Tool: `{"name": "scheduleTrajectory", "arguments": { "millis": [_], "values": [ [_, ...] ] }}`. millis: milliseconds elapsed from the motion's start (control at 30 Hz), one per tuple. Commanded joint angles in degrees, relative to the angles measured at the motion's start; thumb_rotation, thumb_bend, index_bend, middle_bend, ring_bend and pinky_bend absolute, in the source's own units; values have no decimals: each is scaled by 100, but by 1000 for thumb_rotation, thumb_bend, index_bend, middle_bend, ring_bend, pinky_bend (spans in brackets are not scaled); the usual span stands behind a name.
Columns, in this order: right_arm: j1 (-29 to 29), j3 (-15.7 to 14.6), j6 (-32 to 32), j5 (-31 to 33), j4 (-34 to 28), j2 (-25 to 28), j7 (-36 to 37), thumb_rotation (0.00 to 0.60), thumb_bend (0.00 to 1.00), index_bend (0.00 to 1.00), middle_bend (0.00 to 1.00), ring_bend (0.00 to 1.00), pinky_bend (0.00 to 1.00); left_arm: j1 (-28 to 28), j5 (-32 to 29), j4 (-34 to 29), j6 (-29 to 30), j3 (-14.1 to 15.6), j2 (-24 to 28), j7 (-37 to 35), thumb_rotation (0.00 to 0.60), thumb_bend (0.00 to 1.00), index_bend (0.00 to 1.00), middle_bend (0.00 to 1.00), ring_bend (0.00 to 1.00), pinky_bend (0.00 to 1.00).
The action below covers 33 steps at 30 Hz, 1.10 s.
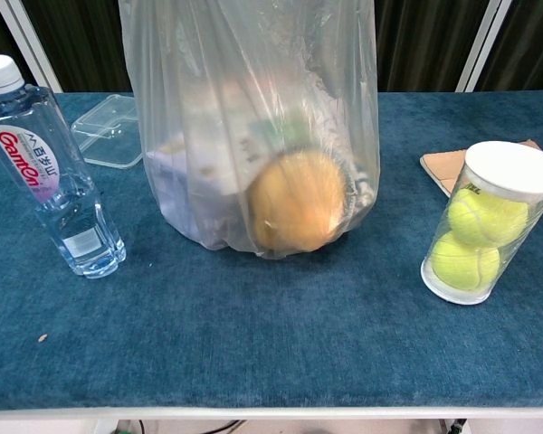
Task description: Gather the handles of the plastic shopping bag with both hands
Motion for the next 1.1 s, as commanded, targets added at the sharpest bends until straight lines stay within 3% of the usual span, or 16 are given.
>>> {"name": "scheduleTrajectory", "arguments": {
  "millis": [33, 400, 667, 1100],
  "values": [
    [248, 84, -128, 222, 183, -218, 110, 600, 0, 0, 0, 0, 0, -5, -15, 10, -28, -1, 1, -9, 96, 154, 167, 195, 132, 292],
    [613, 171, -385, 721, 187, -481, 549, 600, 0, 0, 0, 0, 0, 29, 15, 39, -69, -60, 89, -140, 96, 154, 167, 194, 132, 291],
    [884, 294, -224, 796, 298, -679, 673, 600, 0, 0, 0, 0, 0, 55, 75, 64, -104, -36, 98, -227, 94, 153, 167, 194, 132, 289],
    [866, 535, 125, 996, -617, 17, 101, 600, 0, 0, 0, 0, 0, -38, 1, 114, -169, -67, 14, -213, 94, 153, 166, 194, 132, 290]
  ]
}}
